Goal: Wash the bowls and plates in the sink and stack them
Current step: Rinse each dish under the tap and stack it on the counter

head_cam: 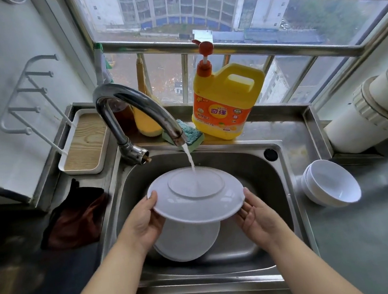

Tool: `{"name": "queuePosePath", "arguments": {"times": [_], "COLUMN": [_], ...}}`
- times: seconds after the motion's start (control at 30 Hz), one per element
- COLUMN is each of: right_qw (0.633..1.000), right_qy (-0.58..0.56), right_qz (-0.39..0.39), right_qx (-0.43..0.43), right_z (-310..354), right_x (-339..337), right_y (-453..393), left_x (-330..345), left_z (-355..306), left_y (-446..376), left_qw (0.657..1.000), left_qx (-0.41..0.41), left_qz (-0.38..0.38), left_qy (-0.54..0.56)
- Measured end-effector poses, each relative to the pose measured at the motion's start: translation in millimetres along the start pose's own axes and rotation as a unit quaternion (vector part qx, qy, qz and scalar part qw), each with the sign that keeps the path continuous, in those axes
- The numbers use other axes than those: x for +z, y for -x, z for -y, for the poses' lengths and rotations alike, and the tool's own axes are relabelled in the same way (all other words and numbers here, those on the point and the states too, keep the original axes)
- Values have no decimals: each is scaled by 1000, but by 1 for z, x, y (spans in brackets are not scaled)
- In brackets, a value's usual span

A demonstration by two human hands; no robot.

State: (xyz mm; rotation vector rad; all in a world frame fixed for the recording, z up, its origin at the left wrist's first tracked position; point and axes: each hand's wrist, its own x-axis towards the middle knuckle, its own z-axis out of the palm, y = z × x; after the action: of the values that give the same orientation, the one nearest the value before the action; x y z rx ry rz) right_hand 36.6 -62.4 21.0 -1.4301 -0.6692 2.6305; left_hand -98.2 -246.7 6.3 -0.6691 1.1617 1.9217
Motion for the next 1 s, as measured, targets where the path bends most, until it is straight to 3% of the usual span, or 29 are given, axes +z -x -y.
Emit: {"name": "queuePosePath", "arguments": {"times": [0.3,0.53,0.8,0.9,1.0], "right_qw": [994,999,987,939,792], "right_qy": [59,34,143,309,544], "right_qz": [87,7,19,16,28], "right_qx": [19,-11,-72,-152,-277], "right_z": [-34,-10,-7,-4,-9], "right_x": [22,5,-3,1,1], "right_y": [8,0,8,17,17], "left_x": [17,-10,-25,-23,-6], "left_z": [34,6,14,18,17], "left_y": [5,4,0,-2,1], "left_qw": [999,998,981,969,968], "left_qx": [17,3,-20,-22,-22], "left_qz": [-29,10,-24,-43,-27], "left_qy": [32,-63,-190,-244,-248]}}
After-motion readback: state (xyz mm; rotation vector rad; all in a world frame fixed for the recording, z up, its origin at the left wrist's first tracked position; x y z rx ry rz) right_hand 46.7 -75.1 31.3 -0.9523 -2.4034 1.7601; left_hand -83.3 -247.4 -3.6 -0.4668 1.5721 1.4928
